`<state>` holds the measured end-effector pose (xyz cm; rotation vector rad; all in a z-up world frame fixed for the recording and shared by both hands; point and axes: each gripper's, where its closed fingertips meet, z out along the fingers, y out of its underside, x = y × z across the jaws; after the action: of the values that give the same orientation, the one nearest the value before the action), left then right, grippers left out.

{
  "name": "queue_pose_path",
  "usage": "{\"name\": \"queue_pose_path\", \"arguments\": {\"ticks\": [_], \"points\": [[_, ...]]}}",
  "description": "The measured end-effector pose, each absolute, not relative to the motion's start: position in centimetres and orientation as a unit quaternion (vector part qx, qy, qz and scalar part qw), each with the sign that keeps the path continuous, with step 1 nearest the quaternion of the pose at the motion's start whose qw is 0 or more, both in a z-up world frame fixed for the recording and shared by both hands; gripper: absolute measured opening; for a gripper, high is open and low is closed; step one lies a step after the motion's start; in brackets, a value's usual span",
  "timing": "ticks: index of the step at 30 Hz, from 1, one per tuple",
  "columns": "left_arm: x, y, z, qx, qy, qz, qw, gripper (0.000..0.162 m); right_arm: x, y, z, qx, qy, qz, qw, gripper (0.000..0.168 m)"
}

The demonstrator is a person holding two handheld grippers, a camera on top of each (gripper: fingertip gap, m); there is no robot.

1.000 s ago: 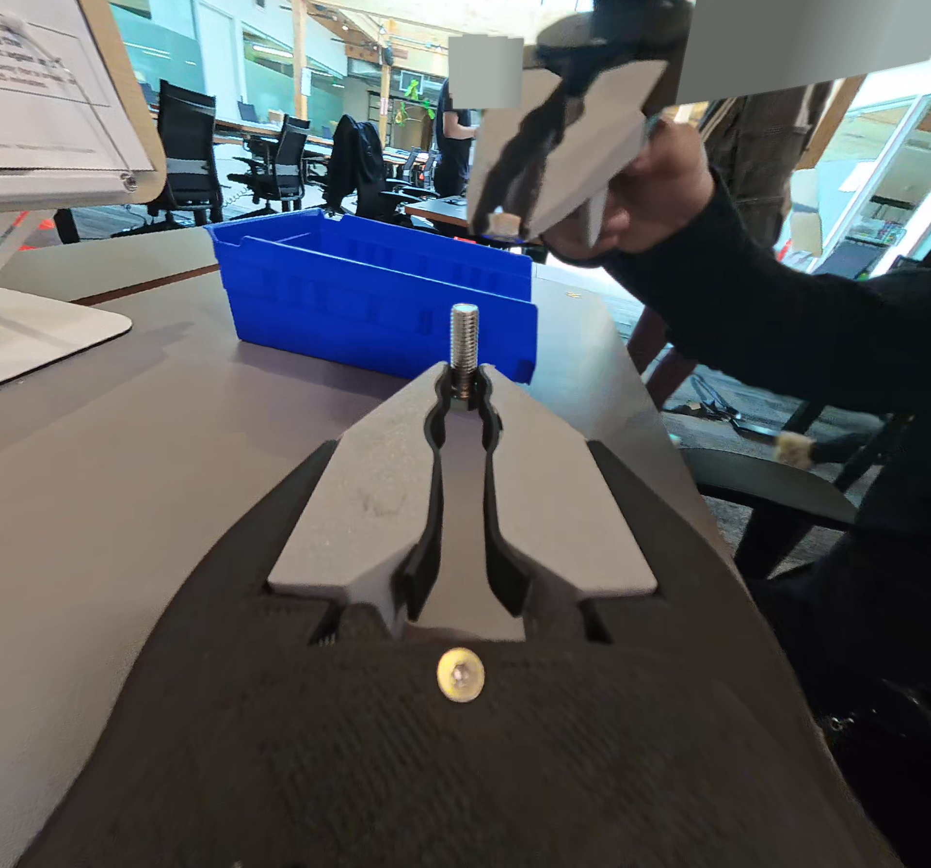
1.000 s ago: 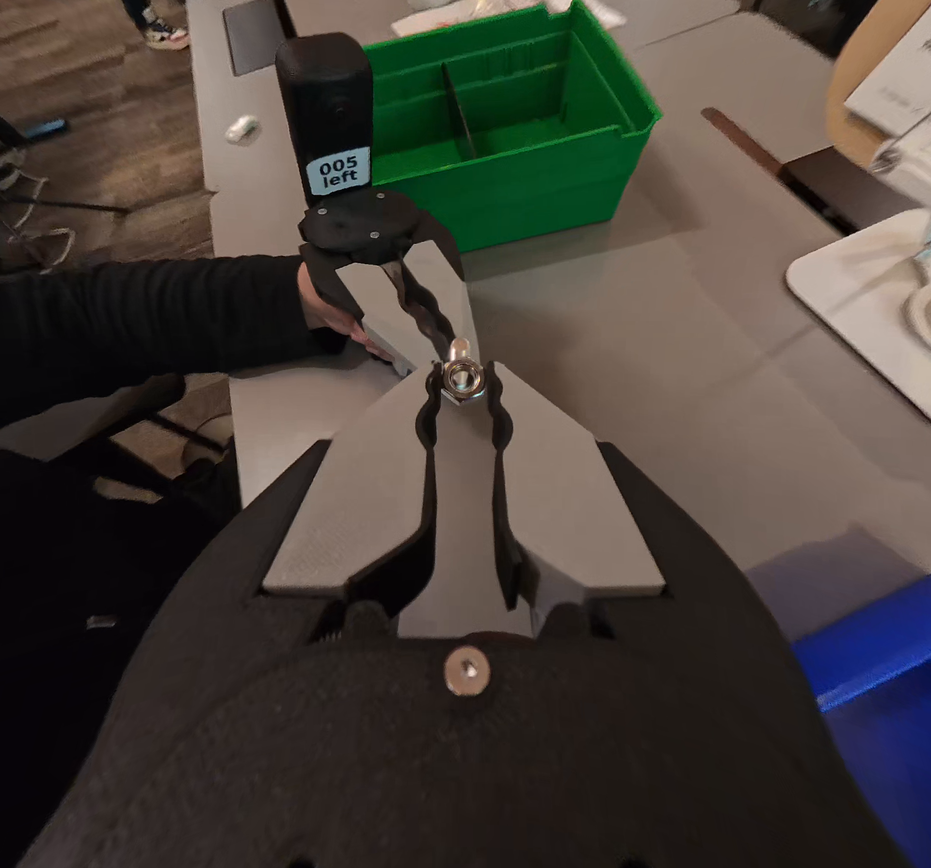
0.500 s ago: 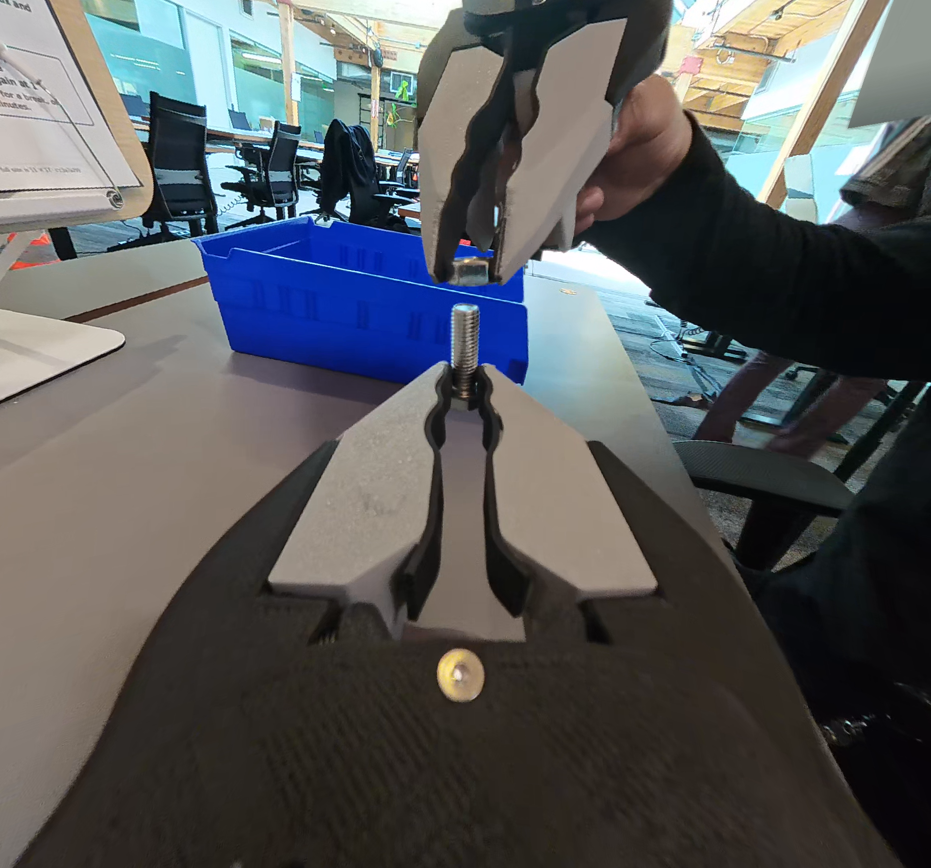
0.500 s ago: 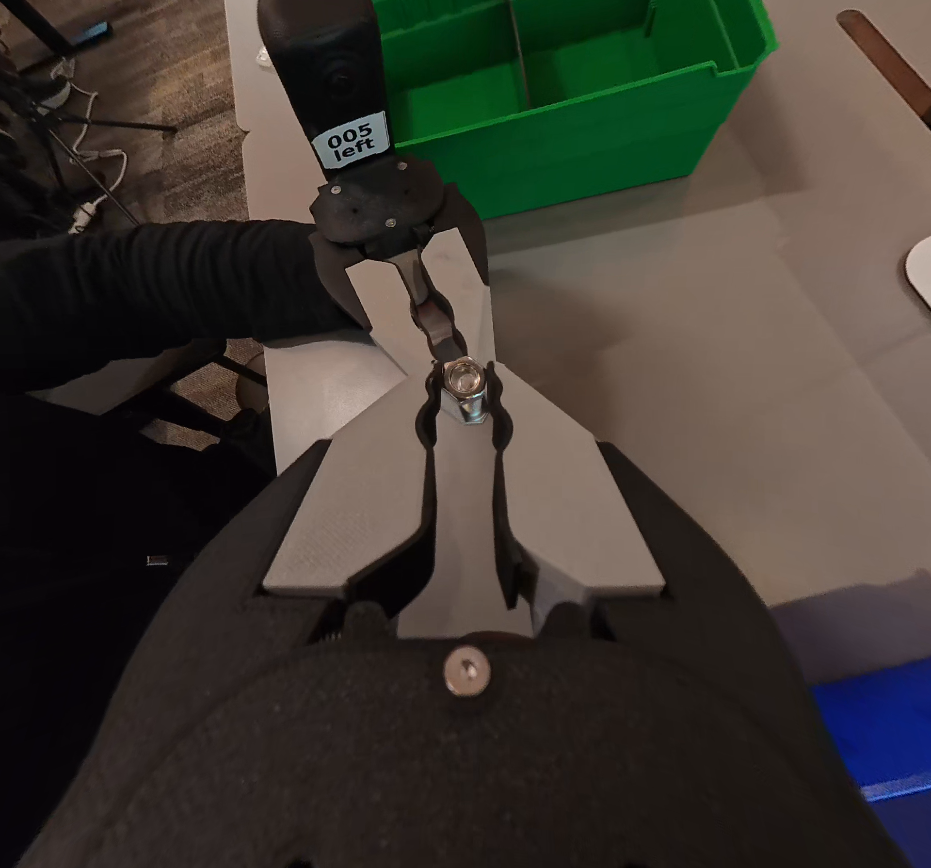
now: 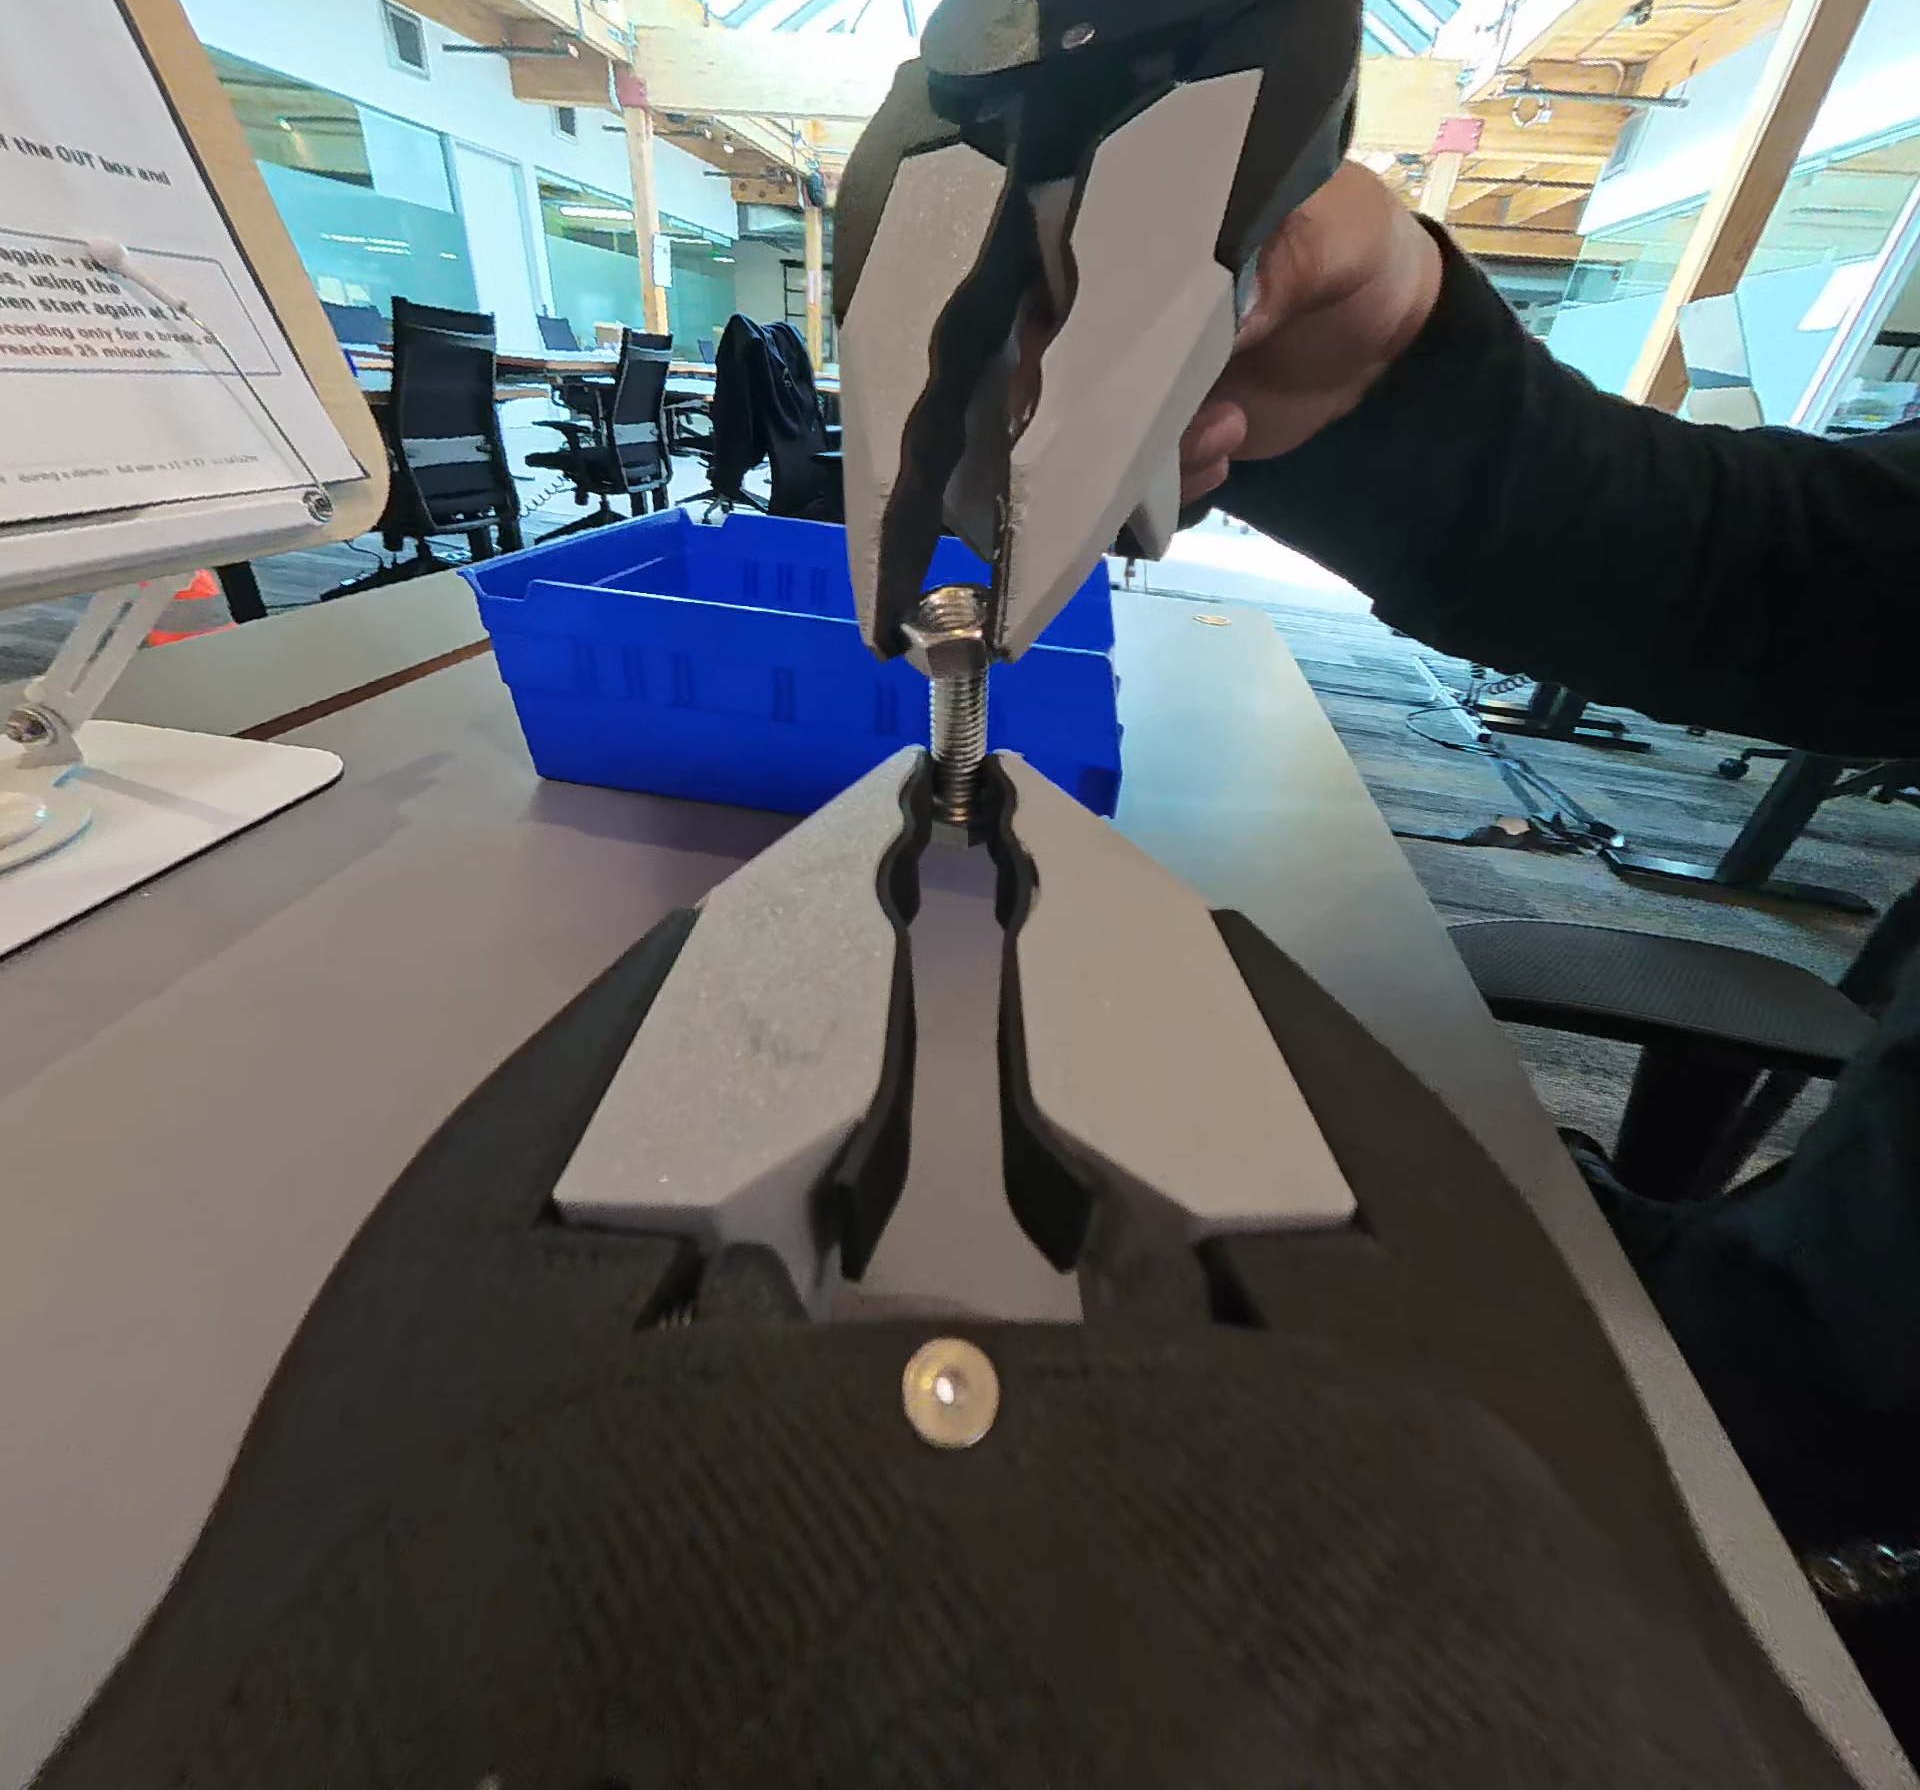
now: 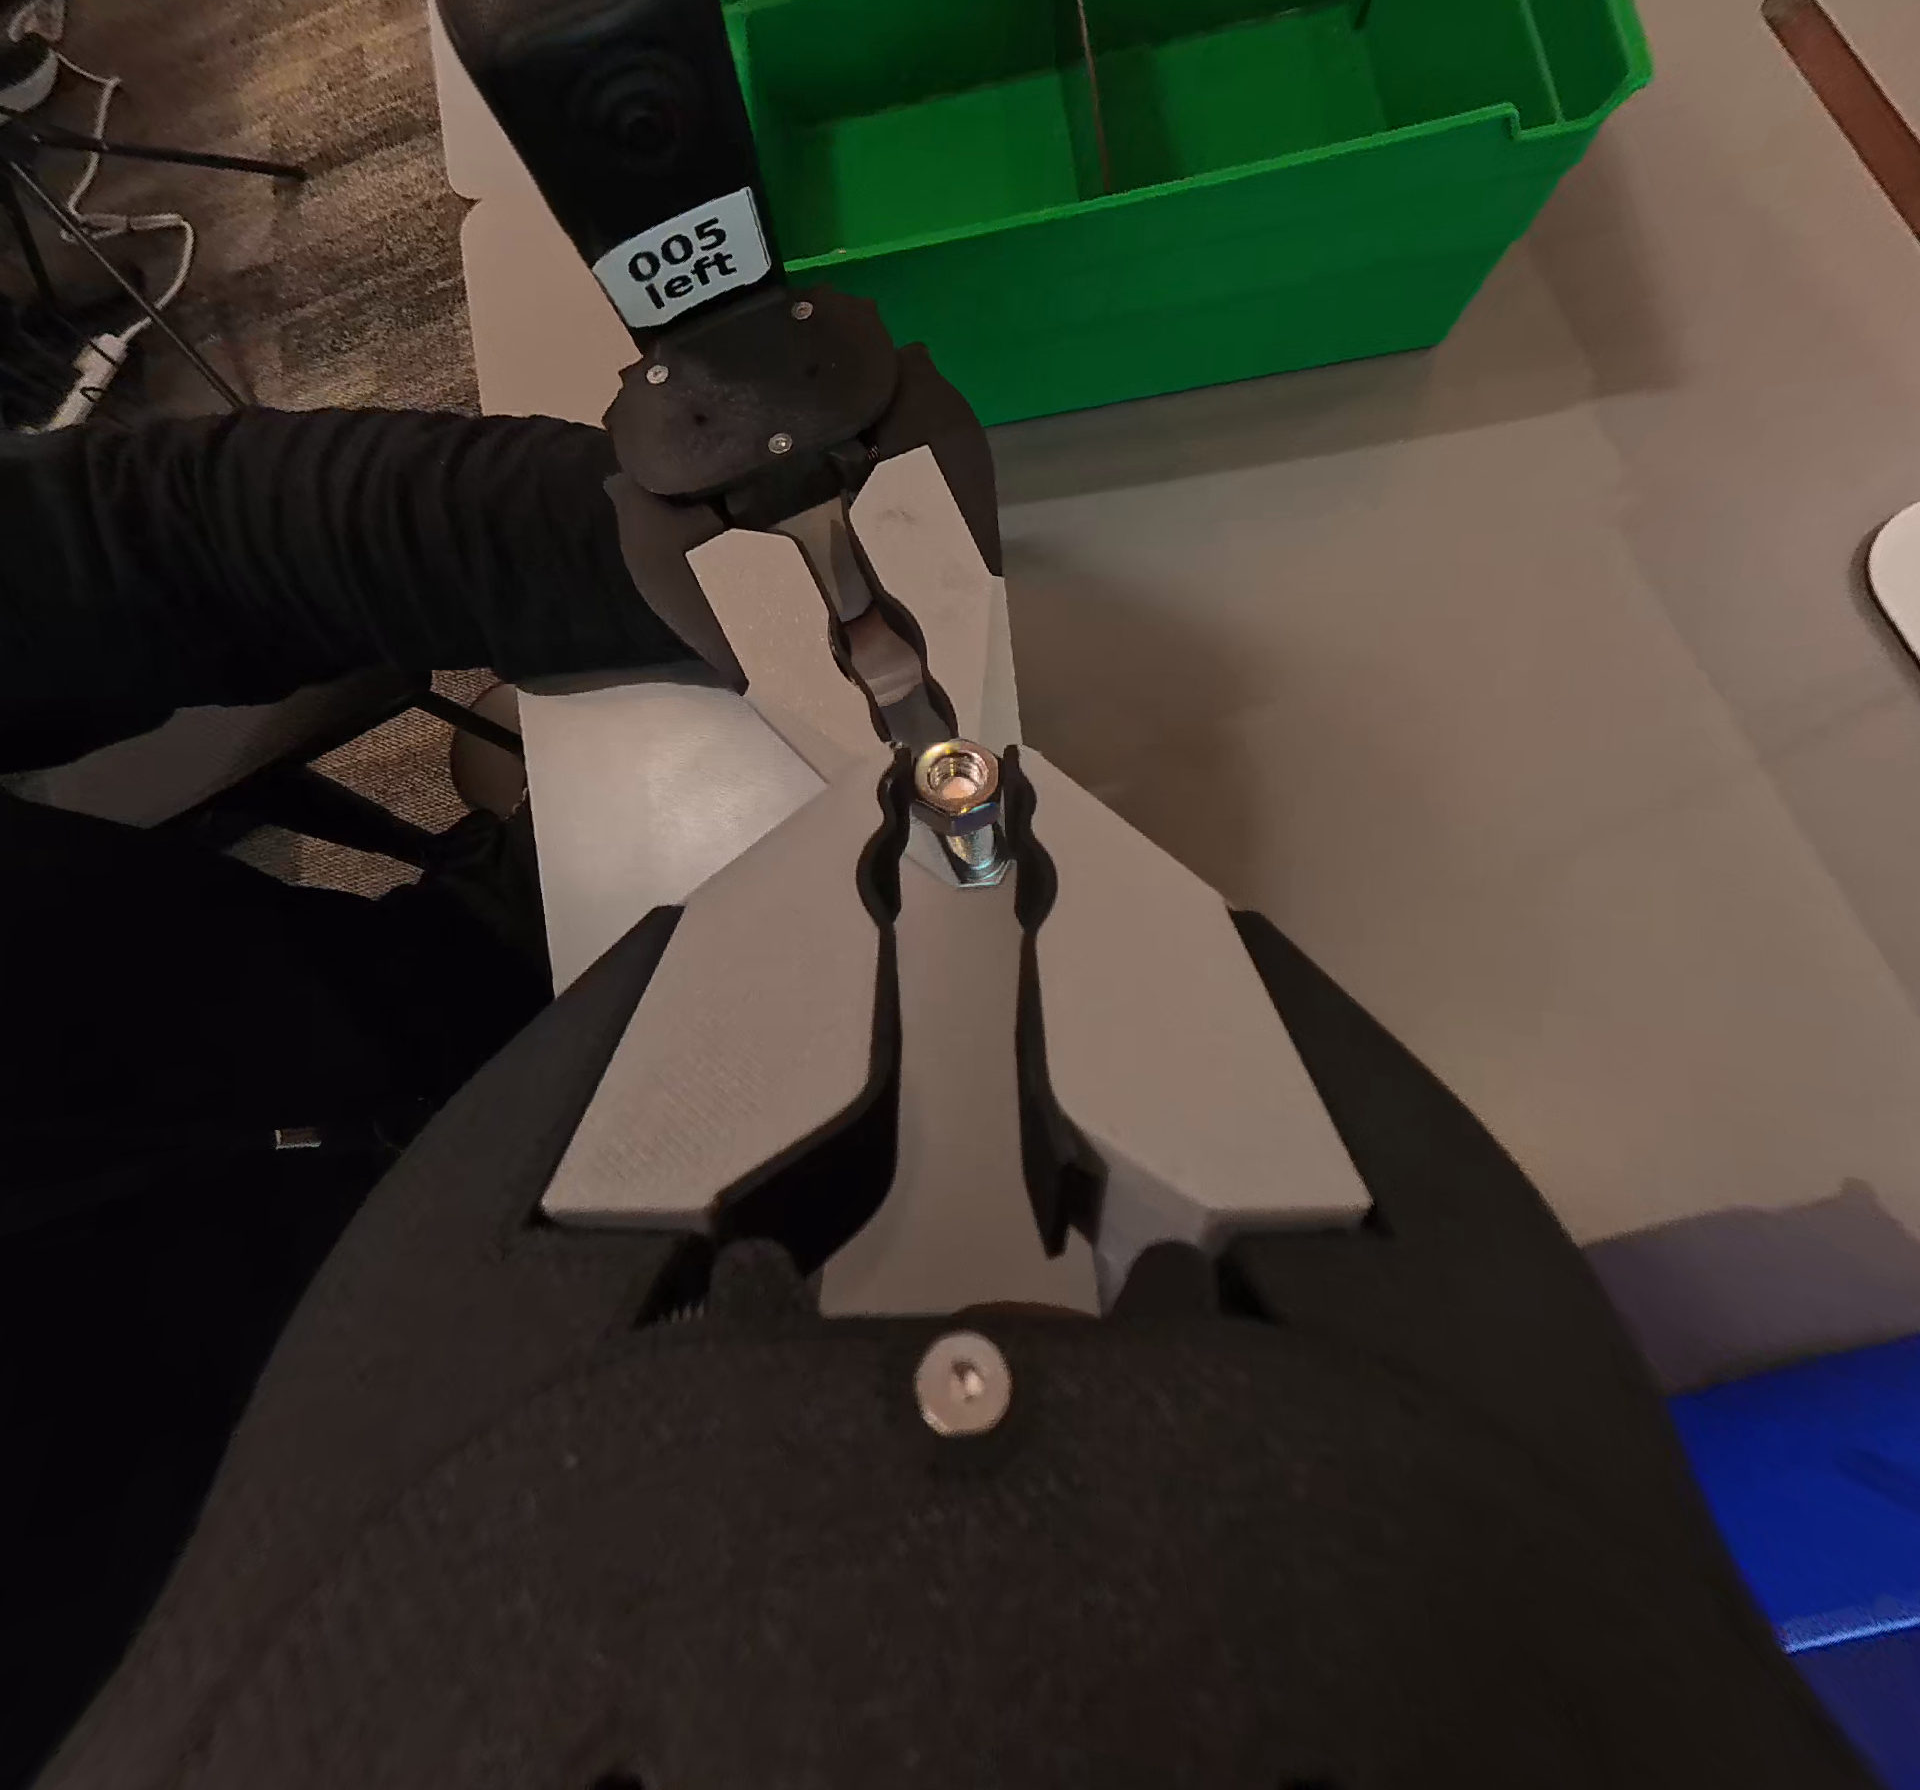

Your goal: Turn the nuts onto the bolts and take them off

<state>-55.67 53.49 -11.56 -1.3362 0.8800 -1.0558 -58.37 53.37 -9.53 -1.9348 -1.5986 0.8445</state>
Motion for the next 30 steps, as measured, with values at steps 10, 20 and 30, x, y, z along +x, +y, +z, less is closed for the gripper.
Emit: {"name": "queue_pose_path", "arguments": {"ticks": [10, 20, 30], "points": [[-56.2, 53.5, -10.7, -0.563, 0.354, -0.475, 0.576, 0.006, -58.8, 53.5, -8.6, -0.689, -0.586, 0.314, 0.288, 0.014], [-56.2, 53.4, -10.3, -0.558, 0.352, -0.475, 0.583, 0.007, -59.0, 53.4, -8.1, -0.669, -0.561, 0.36, 0.33, 0.014], [-56.2, 53.5, -10.5, -0.56, 0.356, -0.46, 0.59, 0.006, -58.9, 53.5, -8.1, -0.666, -0.548, 0.375, 0.34, 0.014]]}}
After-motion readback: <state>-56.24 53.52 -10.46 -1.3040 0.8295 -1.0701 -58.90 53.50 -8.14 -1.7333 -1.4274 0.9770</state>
